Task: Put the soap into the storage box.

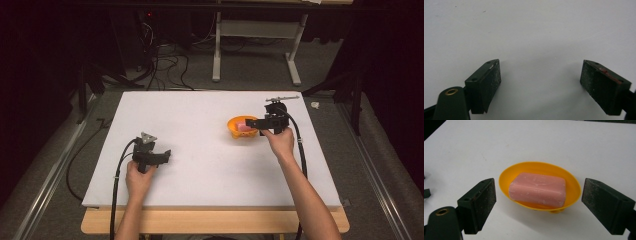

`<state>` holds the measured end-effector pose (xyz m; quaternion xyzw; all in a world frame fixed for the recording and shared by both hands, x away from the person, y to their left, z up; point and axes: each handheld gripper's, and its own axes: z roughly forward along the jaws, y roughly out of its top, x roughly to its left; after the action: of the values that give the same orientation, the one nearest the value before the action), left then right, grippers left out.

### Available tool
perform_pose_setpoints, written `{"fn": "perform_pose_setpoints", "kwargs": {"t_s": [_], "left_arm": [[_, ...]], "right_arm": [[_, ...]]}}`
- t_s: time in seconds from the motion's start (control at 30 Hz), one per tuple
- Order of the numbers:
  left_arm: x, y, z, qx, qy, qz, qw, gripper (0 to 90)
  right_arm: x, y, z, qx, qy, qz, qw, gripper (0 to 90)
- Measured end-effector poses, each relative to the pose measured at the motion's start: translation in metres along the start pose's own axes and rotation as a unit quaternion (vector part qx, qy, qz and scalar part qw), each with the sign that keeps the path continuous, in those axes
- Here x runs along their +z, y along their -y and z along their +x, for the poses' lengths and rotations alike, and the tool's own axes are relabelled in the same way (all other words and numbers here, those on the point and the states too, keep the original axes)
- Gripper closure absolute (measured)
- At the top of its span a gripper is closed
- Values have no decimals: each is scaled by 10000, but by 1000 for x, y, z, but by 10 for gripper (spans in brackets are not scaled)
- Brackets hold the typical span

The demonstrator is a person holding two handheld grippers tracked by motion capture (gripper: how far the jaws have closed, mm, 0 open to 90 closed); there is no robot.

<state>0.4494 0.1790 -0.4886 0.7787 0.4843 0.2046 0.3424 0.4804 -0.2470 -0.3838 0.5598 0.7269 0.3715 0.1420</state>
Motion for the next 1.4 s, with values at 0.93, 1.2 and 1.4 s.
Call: {"fn": "perform_pose_setpoints", "kwargs": {"t_s": [0.93,1.2,1.4], "left_arm": [[0,0,0,4,-1,4,10000,172],[0,0,0,4,0,3,10000,172],[0,0,0,3,0,2,10000,172]], "right_arm": [[-59,15,-8,-224,83,-693,9973,133],[-73,23,-14,-239,164,-861,9959,142],[-80,31,-22,-191,187,-915,9954,145]]}}
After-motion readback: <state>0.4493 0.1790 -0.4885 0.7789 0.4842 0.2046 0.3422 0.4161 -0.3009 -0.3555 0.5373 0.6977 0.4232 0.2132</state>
